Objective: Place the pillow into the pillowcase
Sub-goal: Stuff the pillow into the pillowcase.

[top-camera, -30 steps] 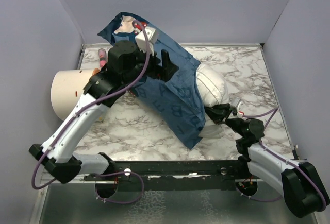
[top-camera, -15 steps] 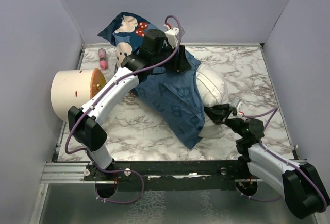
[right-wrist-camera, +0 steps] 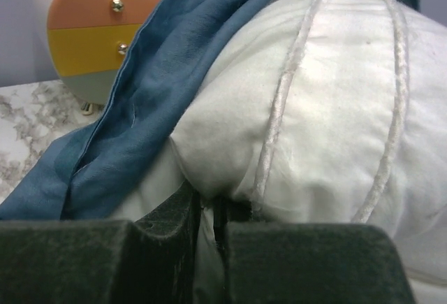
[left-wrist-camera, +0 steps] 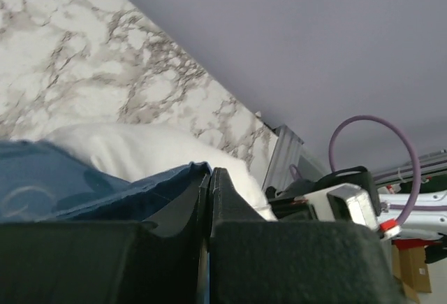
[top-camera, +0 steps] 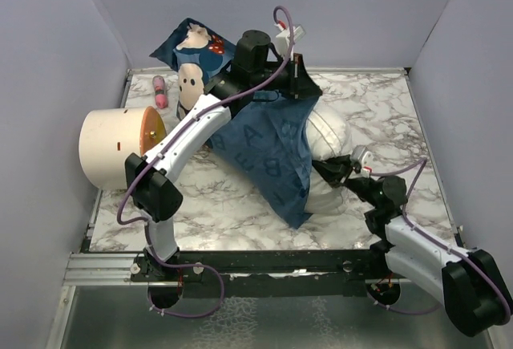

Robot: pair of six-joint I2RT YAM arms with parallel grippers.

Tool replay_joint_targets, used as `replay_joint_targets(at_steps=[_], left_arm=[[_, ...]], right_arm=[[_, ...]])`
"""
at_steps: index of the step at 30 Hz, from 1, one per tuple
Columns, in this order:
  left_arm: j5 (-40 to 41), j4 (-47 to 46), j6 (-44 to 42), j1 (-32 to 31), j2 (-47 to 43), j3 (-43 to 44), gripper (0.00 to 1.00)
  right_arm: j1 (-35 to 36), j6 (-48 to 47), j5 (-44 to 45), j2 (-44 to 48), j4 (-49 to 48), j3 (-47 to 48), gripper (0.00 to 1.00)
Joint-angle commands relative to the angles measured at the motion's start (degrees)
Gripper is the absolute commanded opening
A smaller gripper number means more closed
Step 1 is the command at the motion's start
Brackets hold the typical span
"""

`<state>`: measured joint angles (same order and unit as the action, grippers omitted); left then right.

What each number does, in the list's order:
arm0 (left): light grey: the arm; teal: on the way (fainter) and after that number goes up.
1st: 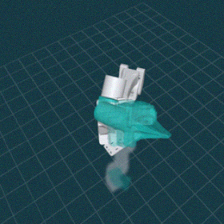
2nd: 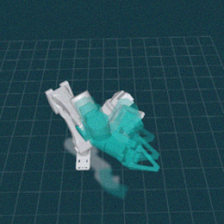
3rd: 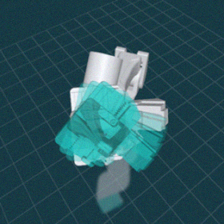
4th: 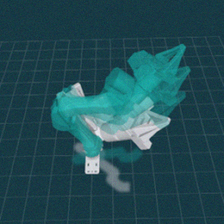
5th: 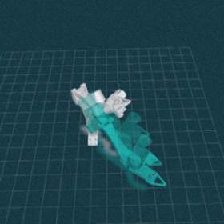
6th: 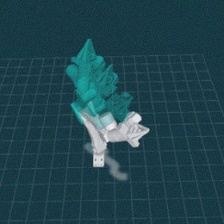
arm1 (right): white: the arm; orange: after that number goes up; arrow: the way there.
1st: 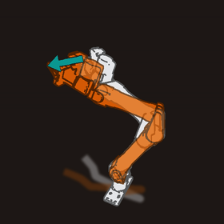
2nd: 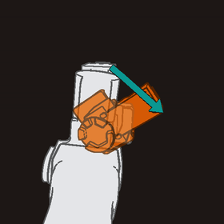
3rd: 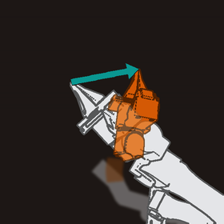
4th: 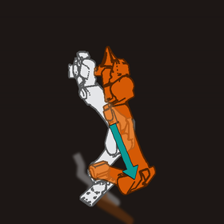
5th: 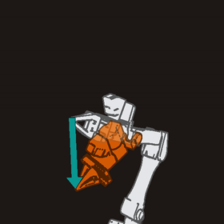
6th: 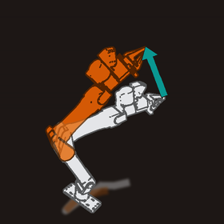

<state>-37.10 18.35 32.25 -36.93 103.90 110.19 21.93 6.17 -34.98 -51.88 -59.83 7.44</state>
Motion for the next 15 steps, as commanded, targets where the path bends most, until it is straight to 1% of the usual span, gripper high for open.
replay_joint_targets(at_steps=[1, 3, 4, 5, 6, 7, 8, 9, 10, 11, 12, 15], left_arm=[[-6.1, -9.3, 7.3, -4.7, 4.8, 16.0, 0.0], [-7.1, -8.0, 10.2, -7.4, 12.3, 33.3, 0.0], [-7.7, -9.5, 13.5, -8.4, 16.4, 42.3, 0.0], [-8.7, -15.2, 18.8, -8.9, 18.3, 45.1, 0.0], [-9.6, -22.9, 24.1, -9.1, 18.3, 44.4, 0.0], [-9.7, -27.0, 27.0, -9.5, 18.0, 44.1, 0.0], [-9.4, -27.3, 27.0, -9.9, 17.4, 44.2, 0.0], [-9.4, -25.5, 25.2, -10.3, 16.1, 43.6, 0.0], [-9.5, -23.7, 23.1, -10.8, 14.2, 41.8, 0.0], [-9.7, -22.9, 21.3, -11.3, 11.2, 37.4, 0.0], [-9.7, -23.4, 19.8, -11.8, 7.8, 30.6, 0.0], [-7.3, -32.6, 18.4, -13.1, -5.3, 4.7, 0.0]], right_arm=[[0.8, -10.4, 5.2, -4.4, 12.8, 10.0, 0.01], [0.9, -15.8, 9.5, -8.3, 15.3, 20.1, 0.01], [0.9, -18.2, 12.0, -10.2, 15.6, 23.6, 0.01], [0.9, -20.4, 15.0, -12.0, 14.6, 27.0, 0.01], [1.0, -22.2, 17.3, -13.6, 13.4, 30.0, 0.01], [1.0, -23.9, 19.0, -14.8, 13.1, 32.8, 0.01], [1.0, -25.7, 19.6, -15.7, 13.6, 35.2, 0.01], [1.1, -27.2, 19.9, -16.4, 14.4, 36.9, 0.01], [1.4, -28.8, 20.1, -17.1, 15.6, 37.9, 0.01], [1.5, -30.5, 20.3, -17.7, 16.8, 37.9, 0.01], [1.7, -32.2, 20.4, -18.4, 18.0, 37.3, 0.01], [1.9, -34.1, 20.9, -21.0, 22.0, 33.3, 0.01]])
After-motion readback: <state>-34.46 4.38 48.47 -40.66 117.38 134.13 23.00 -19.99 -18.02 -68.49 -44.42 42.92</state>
